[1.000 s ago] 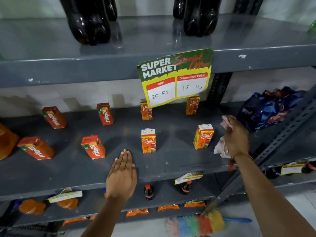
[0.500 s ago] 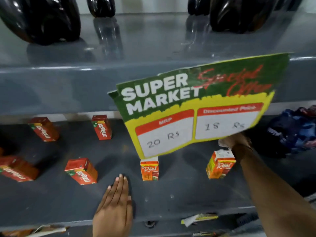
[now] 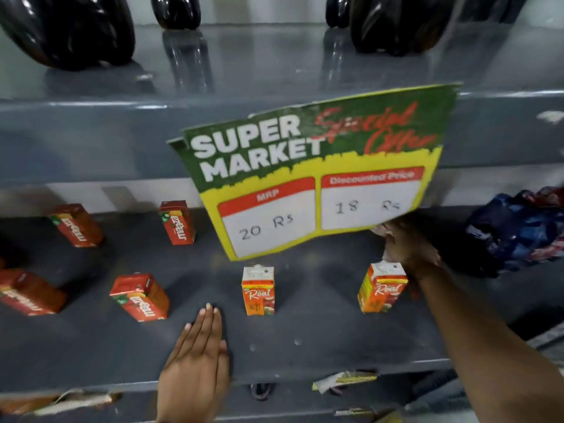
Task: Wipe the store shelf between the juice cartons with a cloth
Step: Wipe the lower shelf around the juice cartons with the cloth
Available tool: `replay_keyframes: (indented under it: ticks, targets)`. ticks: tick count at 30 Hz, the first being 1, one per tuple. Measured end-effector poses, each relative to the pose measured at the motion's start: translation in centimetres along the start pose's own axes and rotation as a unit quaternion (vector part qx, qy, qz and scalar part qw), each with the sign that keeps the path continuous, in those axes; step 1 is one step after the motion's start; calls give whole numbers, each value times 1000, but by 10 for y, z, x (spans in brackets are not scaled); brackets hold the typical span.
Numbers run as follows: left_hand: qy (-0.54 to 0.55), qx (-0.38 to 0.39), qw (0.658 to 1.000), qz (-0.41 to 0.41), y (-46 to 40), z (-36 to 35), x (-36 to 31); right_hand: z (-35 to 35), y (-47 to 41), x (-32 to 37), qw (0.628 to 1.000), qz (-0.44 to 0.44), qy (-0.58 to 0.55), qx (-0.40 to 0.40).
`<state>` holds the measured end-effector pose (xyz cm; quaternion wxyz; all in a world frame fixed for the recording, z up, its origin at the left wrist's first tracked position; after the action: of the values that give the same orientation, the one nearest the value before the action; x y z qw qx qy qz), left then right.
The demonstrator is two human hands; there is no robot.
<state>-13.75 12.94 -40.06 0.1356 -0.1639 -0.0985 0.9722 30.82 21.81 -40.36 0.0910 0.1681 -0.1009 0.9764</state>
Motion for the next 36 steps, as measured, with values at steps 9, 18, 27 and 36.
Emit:
replay_keyframes:
  ticks: [9,18,27,36]
  targets:
    - [-32,30,999,4,9,-3,1,13,94,17,1000,-5,13,-7]
    - [-27,49,998,20,11,-5,6,17,186,37,994,-91,57,-12]
    - [-35,23,999,22,10,-8,8,12,249,85,991,-67,120,10]
    - [-29,31,999,24,10,-12,11,2,240,145,993,3,104,60]
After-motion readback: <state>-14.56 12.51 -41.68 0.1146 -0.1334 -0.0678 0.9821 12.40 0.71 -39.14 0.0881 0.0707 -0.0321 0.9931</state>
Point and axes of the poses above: each hand's wrist, its own y-axis away from the middle knuckle, its own z-axis out of the back of the hand, x = y × z, the point moved 9 cm from there along -y, towards the middle knuckle, and after that the axes turned 6 degrees about z, right-handed, at the moved point
